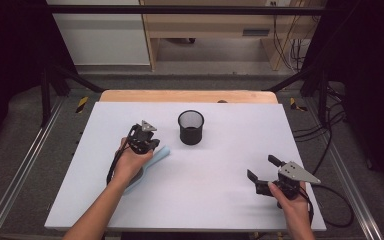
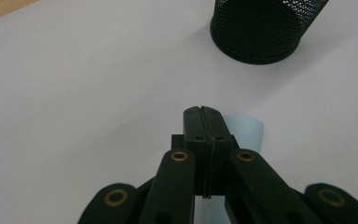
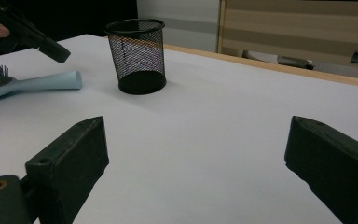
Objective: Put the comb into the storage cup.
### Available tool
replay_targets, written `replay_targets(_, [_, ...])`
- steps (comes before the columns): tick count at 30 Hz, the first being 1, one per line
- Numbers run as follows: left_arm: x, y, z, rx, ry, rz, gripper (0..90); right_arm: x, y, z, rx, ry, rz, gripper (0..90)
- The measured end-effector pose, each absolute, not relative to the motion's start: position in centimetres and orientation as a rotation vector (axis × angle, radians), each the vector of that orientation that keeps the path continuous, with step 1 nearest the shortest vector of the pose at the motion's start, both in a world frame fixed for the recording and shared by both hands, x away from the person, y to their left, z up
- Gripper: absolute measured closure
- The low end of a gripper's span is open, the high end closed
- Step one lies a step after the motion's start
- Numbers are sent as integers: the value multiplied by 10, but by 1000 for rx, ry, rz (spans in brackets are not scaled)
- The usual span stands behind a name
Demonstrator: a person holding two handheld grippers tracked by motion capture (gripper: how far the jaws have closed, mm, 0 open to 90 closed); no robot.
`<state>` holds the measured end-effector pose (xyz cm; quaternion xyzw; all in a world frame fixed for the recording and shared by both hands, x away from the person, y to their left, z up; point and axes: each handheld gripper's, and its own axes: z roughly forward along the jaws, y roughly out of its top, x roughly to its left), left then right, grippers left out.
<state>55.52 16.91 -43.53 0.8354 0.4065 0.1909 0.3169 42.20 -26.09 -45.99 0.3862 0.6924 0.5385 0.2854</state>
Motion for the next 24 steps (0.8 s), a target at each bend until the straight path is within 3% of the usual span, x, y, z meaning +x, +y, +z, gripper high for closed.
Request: replay_targets(24, [565,154,-442,2246,1048,511,900,422,-260,-461,1033,1858,1438,61])
